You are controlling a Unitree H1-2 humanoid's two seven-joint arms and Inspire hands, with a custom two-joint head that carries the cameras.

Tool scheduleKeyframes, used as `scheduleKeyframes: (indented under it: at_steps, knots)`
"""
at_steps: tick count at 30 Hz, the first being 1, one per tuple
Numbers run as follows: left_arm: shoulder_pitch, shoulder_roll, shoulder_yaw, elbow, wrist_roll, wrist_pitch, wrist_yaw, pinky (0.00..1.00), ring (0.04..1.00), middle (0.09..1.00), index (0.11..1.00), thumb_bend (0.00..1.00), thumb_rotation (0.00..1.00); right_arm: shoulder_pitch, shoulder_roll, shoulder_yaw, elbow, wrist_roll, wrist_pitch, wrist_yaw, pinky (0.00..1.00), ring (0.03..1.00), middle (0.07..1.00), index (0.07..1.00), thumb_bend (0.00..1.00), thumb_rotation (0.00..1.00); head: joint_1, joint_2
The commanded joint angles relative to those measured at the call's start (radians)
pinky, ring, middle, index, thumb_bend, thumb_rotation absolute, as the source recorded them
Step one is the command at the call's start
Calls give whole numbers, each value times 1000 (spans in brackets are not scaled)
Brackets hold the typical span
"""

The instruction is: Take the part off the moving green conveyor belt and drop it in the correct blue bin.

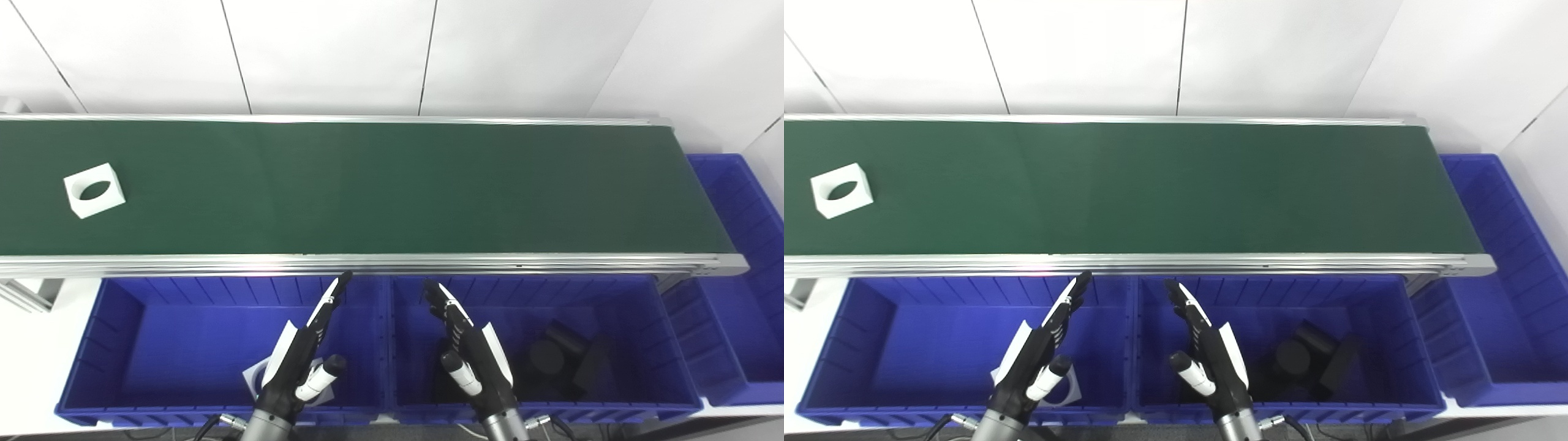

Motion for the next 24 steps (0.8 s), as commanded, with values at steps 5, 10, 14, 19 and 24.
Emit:
scheduleKeyframes:
  at_steps: [5, 10, 14, 19, 24]
  knots:
    - [-11, 4, 3, -11, -5, -36, 11, 1000, 1000, 1000, 975, 786, 1000, -10, 4, 8, -16, 3, -53, -16, 920, 942, 944, 930, 918, 937, 1, -1]
    - [-11, 5, 2, -9, -6, -36, 10, 1000, 1000, 1000, 974, 779, 1000, -11, 4, 7, -11, 8, -53, -15, 928, 947, 947, 929, 922, 933, -2, -2]
    - [-13, 7, 0, -7, 1, -36, 17, 1000, 1000, 1000, 977, 776, 1000, -13, 4, 9, -7, 5, -53, -20, 925, 943, 943, 926, 919, 930, 0, -7]
    - [-18, 7, -10, 14, 9, -36, 30, 1000, 1000, 1000, 974, 773, 1000, -15, 0, 9, 8, 11, -53, -15, 933, 946, 944, 925, 923, 930, 27, -44]
    - [-26, -2, -22, 48, -2, -36, 39, 1000, 1000, 999, 971, 772, 1000, -20, -7, 6, 36, 23, -53, -13, 937, 943, 942, 929, 942, 931, 84, -81]
